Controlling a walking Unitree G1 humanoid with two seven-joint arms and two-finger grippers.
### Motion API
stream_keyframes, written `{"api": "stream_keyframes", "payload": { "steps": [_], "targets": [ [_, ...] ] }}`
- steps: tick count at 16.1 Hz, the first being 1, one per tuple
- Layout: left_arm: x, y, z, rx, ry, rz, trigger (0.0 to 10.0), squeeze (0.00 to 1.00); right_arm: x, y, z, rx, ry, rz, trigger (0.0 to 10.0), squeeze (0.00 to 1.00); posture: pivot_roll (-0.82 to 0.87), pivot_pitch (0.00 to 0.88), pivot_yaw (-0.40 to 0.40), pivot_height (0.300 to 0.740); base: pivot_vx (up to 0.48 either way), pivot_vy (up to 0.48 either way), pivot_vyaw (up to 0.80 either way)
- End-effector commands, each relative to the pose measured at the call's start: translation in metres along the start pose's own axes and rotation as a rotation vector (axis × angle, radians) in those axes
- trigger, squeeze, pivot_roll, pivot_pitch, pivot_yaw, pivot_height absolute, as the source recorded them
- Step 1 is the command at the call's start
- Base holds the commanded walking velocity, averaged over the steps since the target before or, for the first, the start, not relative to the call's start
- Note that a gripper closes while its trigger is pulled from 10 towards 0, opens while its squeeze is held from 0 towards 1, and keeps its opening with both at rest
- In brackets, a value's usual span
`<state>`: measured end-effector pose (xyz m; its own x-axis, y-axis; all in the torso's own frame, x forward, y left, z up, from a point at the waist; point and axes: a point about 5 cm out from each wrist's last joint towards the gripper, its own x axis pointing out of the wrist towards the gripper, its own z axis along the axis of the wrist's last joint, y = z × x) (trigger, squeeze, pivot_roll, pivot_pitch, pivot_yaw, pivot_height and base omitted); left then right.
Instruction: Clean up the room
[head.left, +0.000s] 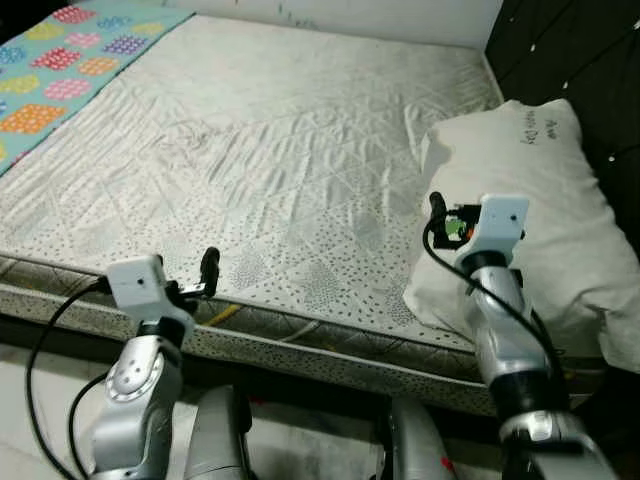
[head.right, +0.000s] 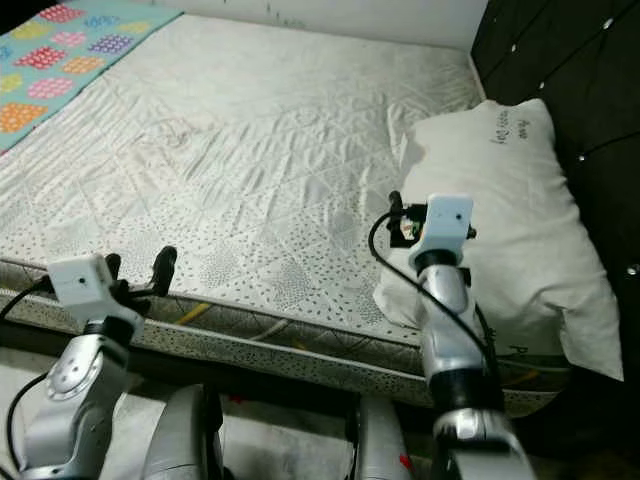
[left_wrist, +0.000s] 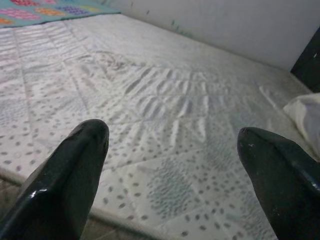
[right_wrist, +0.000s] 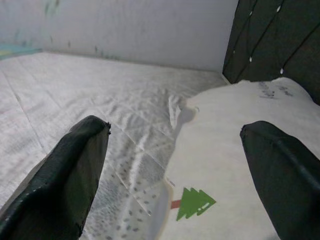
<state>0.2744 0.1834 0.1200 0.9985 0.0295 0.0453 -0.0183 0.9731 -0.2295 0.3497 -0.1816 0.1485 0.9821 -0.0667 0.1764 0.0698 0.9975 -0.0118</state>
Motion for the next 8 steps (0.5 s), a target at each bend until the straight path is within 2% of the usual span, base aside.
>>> {"api": "stream_keyframes", "payload": {
  "steps": [1, 5, 8],
  "targets": [
    [0.003, -0.002, -0.001, 0.006, -0.006, 0.013, 10.0, 0.00, -0.004, 0.003, 0.002, 0.019, -0.004, 0.010, 10.0, 0.00, 0.02, 0.000, -0.037, 0.566, 0.000, 0.000, 0.00],
    [0.010, -0.007, 0.003, 0.018, -0.044, 0.002, 10.0, 0.00, -0.019, 0.014, 0.001, 0.041, 0.023, 0.045, 10.0, 0.00, 0.01, 0.000, -0.033, 0.541, 0.000, 0.000, 0.00],
    [0.010, -0.006, 0.002, 0.021, -0.064, 0.009, 10.0, 0.00, -0.020, 0.017, -0.002, 0.034, 0.046, 0.062, 10.0, 0.00, 0.01, 0.000, -0.047, 0.516, 0.000, 0.000, 0.00]
  ]
}}
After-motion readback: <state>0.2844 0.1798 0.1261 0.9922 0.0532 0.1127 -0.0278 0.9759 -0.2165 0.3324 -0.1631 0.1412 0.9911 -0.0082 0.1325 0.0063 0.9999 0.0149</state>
